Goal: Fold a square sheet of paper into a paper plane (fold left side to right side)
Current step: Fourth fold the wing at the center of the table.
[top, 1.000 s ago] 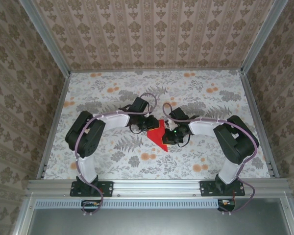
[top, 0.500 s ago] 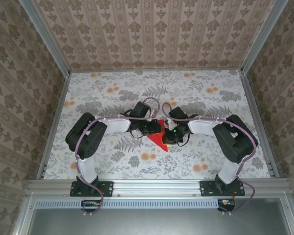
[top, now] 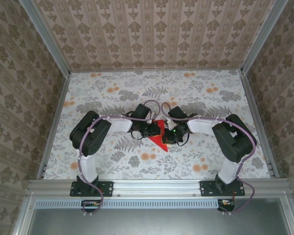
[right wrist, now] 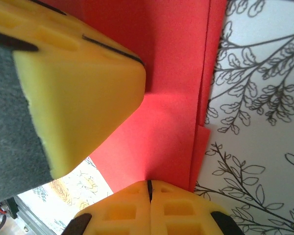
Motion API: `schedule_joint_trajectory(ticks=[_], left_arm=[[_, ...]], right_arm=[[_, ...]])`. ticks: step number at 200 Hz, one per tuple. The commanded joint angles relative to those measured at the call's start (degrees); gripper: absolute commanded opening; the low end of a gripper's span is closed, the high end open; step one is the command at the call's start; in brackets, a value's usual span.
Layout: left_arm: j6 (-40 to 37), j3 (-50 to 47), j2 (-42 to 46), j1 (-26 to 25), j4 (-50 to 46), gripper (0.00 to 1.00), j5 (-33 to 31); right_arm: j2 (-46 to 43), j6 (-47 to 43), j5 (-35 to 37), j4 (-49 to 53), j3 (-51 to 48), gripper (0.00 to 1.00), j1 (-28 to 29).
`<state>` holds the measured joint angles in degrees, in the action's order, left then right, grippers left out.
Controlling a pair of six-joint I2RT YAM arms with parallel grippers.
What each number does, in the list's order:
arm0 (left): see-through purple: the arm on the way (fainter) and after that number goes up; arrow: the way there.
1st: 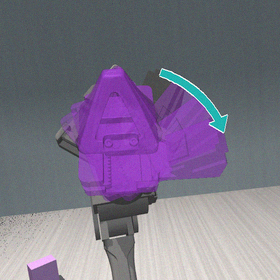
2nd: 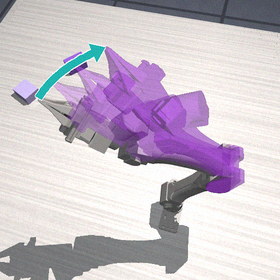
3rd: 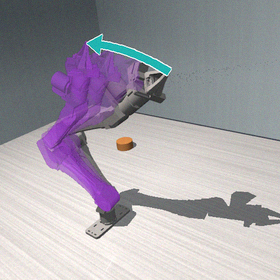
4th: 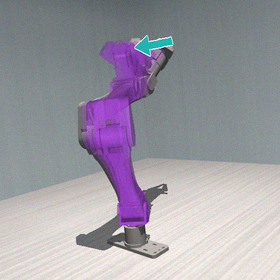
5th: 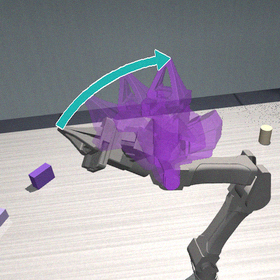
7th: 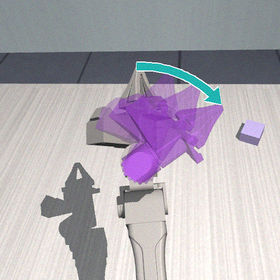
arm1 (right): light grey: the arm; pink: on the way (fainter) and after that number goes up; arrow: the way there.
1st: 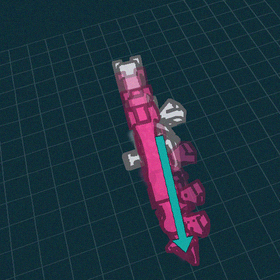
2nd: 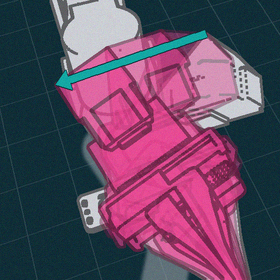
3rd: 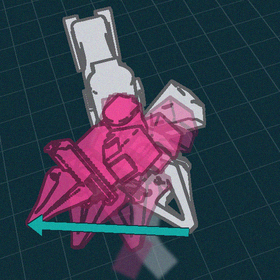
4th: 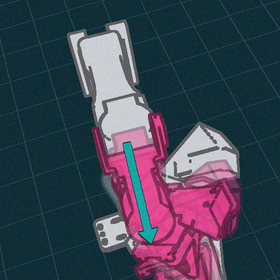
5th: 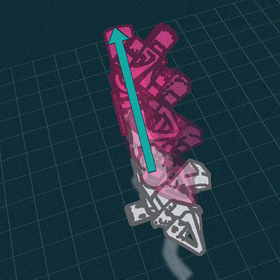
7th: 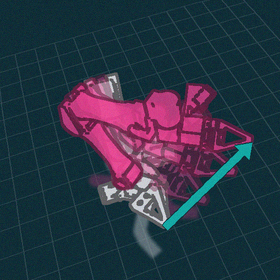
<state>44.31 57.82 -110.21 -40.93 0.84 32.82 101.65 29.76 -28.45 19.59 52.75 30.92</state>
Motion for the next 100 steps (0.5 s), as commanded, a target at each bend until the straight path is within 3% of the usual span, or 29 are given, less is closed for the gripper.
schedule_joint_trajectory(ticks=[1,100], left_arm=[[-2.39,0.25,-2.17,1.35,-2.82,0.04,-3.52],[-7.94,6.09,-5.10,7.79,-6.98,0.03,-4.56]], right_arm=[[3.82,-1.67,7.52,7.54,-1.78,0.00,0.37],[3.02,-2.07,7.87,8.20,-3.10,0.00,0.40]])
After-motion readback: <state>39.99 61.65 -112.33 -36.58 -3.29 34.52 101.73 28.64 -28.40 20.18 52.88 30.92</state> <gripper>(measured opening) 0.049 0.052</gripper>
